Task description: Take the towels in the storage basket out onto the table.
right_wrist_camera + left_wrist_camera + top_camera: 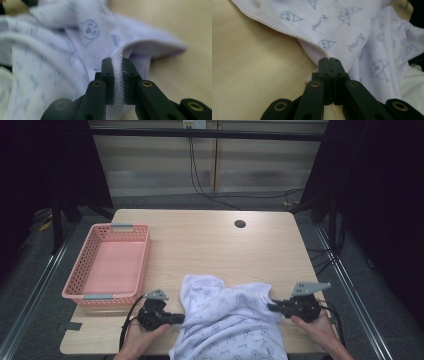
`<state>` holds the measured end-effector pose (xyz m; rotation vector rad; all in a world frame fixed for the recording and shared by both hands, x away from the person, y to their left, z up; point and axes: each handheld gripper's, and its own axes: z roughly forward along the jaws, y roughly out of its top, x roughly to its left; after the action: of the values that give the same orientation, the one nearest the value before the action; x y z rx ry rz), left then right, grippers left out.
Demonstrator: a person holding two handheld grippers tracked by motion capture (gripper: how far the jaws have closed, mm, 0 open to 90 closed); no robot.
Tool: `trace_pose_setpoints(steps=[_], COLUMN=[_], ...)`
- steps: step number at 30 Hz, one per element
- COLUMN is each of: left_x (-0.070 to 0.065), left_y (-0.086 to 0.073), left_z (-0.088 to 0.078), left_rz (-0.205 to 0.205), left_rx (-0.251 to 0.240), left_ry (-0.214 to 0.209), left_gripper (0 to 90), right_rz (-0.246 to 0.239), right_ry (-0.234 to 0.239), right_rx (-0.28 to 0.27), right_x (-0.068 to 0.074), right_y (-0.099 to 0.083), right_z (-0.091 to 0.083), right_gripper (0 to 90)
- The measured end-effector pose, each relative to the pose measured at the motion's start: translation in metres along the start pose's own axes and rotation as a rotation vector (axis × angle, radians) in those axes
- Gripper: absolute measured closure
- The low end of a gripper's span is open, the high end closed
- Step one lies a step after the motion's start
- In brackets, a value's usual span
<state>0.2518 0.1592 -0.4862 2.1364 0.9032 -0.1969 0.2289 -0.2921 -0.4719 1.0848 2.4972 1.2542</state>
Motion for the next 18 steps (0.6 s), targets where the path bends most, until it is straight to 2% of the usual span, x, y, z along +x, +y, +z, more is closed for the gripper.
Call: trace_pose_setpoints(steps=[1, 2, 4, 5, 6, 7, 8, 9, 12, 14, 15, 16, 18], left_x=[0.000, -0.001, 0.002, 0.002, 0.003, 0.004, 0.005, 0.006, 0.015, 0.020, 0.022, 0.025, 0.030], left_y=[0.000, -0.008, -0.010, -0.008, -0.006, -0.002, 0.001, 0.006, 0.024, 0.036, 0.043, 0.048, 0.055], left_z=[0.000, -0.006, -0.008, -0.007, -0.007, -0.007, -0.007, -0.008, -0.006, -0.002, 0.001, 0.005, 0.011], left_rz=[0.000, -0.012, -0.029, -0.031, -0.031, -0.021, -0.010, 0.002, -0.002, 0.000, 0.023, 0.026, 0.022], left_rx=[0.000, -0.007, -0.021, -0.031, -0.047, -0.067, -0.084, -0.102, -0.176, -0.190, -0.200, -0.201, -0.208], left_ry=[0.000, -0.009, 0.004, 0.016, 0.010, -0.012, -0.014, -0.005, -0.001, -0.002, 0.021, 0.030, 0.045], left_gripper=[88.8, 88.6, 86.6, 79.5, 72.6, 70.4, 70.5, 69.6, 67.4, 67.8, 68.6, 68.8, 67.8], right_rz=[0.001, -0.007, -0.009, 0.004, 0.009, 0.017, 0.027, 0.034, 0.045, 0.070, 0.081, 0.098, 0.107], right_ry=[0.006, 0.000, -0.002, -0.007, -0.008, -0.026, -0.047, -0.055, -0.110, -0.122, -0.116, -0.123, -0.123], right_rx=[0.028, 0.058, 0.073, 0.061, 0.046, 0.030, 0.009, -0.006, -0.037, -0.081, -0.104, -0.117, -0.109], right_x=[0.002, 0.007, 0.011, 0.011, 0.010, 0.008, 0.004, 0.002, -0.010, -0.022, -0.027, -0.033, -0.042], right_y=[-0.006, -0.012, -0.016, -0.016, -0.016, -0.015, -0.012, -0.010, 0.001, 0.008, 0.012, 0.017, 0.023], right_z=[0.001, 0.001, -0.004, -0.008, -0.010, -0.012, -0.015, -0.017, -0.022, -0.024, -0.023, -0.021, -0.012], right_gripper=[82.0, 80.8, 74.2, 71.2, 68.0, 62.4, 57.6, 57.7, 55.2, 55.2, 54.6, 53.9, 52.7])
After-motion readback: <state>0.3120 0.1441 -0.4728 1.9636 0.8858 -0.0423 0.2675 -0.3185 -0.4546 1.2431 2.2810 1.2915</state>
